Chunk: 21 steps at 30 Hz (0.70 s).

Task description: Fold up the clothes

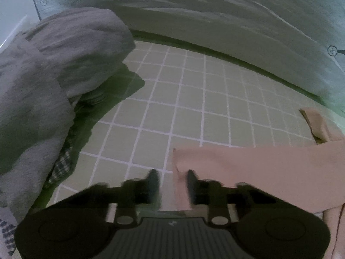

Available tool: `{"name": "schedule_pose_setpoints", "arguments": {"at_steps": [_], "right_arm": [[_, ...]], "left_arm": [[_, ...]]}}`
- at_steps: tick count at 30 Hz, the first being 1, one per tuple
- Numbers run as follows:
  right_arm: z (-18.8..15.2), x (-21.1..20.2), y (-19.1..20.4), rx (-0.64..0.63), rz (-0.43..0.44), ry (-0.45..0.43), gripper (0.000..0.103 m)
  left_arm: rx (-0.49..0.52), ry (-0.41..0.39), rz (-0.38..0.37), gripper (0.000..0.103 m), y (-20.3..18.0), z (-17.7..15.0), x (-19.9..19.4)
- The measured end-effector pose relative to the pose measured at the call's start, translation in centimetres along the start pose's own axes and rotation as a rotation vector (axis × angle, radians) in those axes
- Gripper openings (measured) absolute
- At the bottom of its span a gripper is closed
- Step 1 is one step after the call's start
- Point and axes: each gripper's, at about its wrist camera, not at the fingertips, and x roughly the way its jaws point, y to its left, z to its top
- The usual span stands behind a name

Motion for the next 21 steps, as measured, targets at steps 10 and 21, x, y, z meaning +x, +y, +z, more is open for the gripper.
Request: {"name": "schedule_pose_setpoints", "arguments": {"at_steps": [10, 21], "right_arm": [[2.0, 2.4, 0.9, -0.072, 0.060, 0.014, 0.005], [2.3, 4.3, 3.1, -0.099, 0.048, 0.037, 0.034]], "left_arm": [[-0.070, -0.029, -0.066, 0.000, 1.2, -0.2, -1.6], [-0.184, -0.004, -0.034, 0.002, 5.4, -1.1, -2.6]]}}
